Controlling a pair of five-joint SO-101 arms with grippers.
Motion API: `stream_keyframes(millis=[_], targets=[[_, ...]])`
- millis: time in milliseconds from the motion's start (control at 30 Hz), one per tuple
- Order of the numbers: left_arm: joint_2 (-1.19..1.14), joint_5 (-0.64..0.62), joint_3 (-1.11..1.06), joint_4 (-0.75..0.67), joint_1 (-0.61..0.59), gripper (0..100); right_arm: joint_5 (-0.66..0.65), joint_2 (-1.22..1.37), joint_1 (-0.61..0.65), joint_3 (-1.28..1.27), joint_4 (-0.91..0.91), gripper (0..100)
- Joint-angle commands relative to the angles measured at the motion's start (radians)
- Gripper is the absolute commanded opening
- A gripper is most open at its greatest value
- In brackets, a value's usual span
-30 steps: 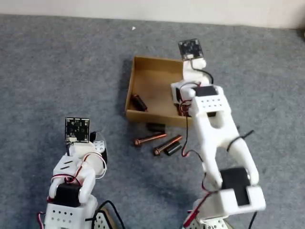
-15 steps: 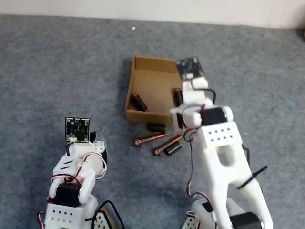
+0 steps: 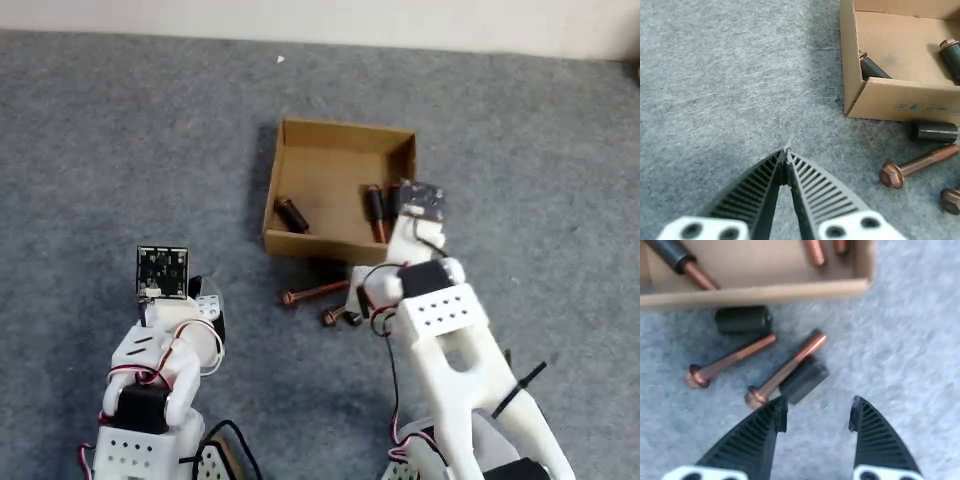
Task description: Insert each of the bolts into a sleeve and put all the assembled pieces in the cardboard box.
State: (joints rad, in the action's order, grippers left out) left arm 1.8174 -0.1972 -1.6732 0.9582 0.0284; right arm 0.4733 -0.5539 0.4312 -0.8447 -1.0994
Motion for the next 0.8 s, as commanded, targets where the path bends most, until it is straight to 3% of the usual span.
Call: stream_keyframes(millis=[0, 167, 433, 767], targets=[[0.004, 0.012, -0.022, 0.003, -0.013, 1, 0.087, -0.028, 0.031, 0.005, 0.051, 18.9], [0.004, 0.012, -0.022, 0.003, -0.013, 1, 0.14, -0.007, 0.031, 0.004, 0.107, 18.9], [0.004, 0.012, -0.022, 0.003, -0.013, 1, 0.201, 0.251, 0.028, 0.036, 0.127, 18.9], [0.004, 0.012, -0.022, 0.003, -0.013, 1, 0.201, 0.39, 0.027, 0.061, 0.156, 18.8]])
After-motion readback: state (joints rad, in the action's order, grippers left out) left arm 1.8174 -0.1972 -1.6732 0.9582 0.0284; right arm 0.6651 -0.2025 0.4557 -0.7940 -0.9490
